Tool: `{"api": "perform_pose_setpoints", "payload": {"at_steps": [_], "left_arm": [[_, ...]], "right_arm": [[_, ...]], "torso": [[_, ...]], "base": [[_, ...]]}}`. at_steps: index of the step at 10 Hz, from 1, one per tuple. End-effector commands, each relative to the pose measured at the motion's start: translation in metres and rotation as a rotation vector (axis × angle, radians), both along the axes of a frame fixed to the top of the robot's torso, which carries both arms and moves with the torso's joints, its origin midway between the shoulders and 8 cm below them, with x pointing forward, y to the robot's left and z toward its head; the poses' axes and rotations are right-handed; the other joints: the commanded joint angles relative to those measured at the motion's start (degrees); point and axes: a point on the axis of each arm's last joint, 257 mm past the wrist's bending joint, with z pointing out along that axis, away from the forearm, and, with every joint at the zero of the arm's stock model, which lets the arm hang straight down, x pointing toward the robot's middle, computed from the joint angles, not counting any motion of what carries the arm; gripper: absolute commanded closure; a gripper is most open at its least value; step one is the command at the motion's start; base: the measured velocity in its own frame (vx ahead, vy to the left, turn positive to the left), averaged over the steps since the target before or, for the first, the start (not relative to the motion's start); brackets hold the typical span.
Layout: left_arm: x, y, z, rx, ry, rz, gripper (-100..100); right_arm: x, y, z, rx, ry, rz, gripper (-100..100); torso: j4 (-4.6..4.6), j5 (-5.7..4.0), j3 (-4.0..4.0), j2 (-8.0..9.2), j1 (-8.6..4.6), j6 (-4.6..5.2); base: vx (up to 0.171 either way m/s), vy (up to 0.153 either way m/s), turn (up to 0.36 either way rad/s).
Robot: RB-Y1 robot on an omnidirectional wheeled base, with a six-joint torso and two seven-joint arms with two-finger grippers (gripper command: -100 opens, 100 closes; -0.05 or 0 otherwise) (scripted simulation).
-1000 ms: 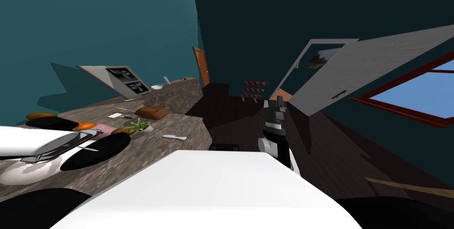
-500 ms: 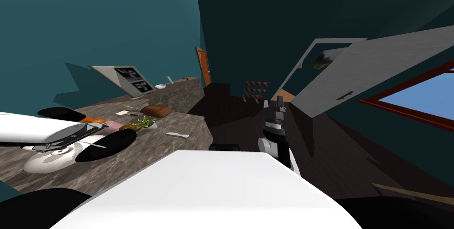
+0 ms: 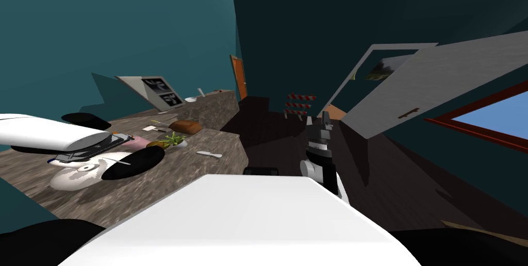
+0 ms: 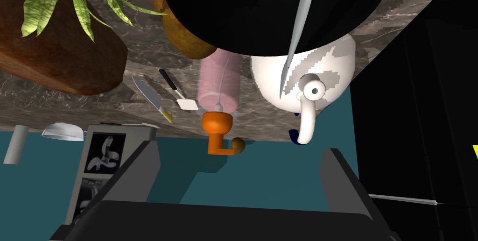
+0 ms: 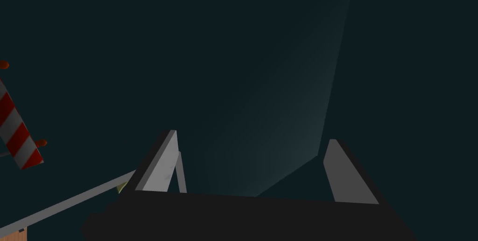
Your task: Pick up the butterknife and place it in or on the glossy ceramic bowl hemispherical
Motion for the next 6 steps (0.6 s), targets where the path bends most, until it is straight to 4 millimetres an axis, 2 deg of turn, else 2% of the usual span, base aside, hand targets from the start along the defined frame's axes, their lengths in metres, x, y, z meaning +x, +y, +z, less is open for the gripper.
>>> {"api": "perform_pose_setpoints", "payload": {"at_steps": [1,6], "left_arm": [[0.0,0.0,0.0,0.0,0.0,0.0,0],[-0.0001,0.0001,-0.0001,0.0,0.0,0.0,0]], "right_arm": [[0.0,0.0,0.0,0.0,0.0,0.0,0],[0.0,0.0,0.0,0.0,0.0,0.0,0]], "torso": [[0.0,0.0,0.0,0.0,0.0,0.0],[0.0,0.01,-0.01,-0.01,0.02,0.0]], "base": [[0.0,0.0,0.0],[0.0,0.0,0.0]]}}
